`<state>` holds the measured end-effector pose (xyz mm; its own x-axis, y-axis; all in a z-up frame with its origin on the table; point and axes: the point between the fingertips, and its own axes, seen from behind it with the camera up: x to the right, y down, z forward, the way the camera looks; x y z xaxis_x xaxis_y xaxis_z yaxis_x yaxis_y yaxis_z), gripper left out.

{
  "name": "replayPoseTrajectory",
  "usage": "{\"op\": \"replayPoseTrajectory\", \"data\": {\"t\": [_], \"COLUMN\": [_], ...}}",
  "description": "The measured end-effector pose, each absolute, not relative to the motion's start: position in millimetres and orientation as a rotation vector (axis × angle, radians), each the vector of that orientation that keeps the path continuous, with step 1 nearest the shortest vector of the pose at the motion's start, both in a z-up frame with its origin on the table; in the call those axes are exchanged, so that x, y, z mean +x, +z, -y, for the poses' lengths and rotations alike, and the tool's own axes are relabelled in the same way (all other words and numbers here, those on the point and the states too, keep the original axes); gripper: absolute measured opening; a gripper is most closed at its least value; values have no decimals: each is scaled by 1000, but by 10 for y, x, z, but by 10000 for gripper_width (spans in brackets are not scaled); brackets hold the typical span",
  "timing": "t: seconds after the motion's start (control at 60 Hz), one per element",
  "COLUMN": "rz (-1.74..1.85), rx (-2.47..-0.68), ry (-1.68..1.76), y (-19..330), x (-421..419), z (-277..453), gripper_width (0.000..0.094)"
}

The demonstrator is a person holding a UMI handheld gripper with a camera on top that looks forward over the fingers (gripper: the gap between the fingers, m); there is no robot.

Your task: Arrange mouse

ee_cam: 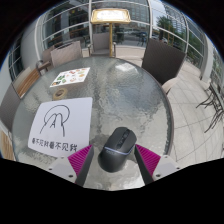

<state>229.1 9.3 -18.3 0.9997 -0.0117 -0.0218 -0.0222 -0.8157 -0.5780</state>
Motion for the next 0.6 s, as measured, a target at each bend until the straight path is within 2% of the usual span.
{"op": "replayPoseTrajectory", "data": {"t": [0.133,0.183,0.267,0.4,0.6], "rz": [56,74,89,73,73], "rx": [-2530,-2534,-2535,-2523,-2518], "ry": [57,55,19,7,-14], "y": [-184,-188,-204,-207,-213], "x": [2183,2158,2176,2192,2195], "z": [-376,-430,-493,-493,-491], "gripper_width": [750,670,475,448,311]}}
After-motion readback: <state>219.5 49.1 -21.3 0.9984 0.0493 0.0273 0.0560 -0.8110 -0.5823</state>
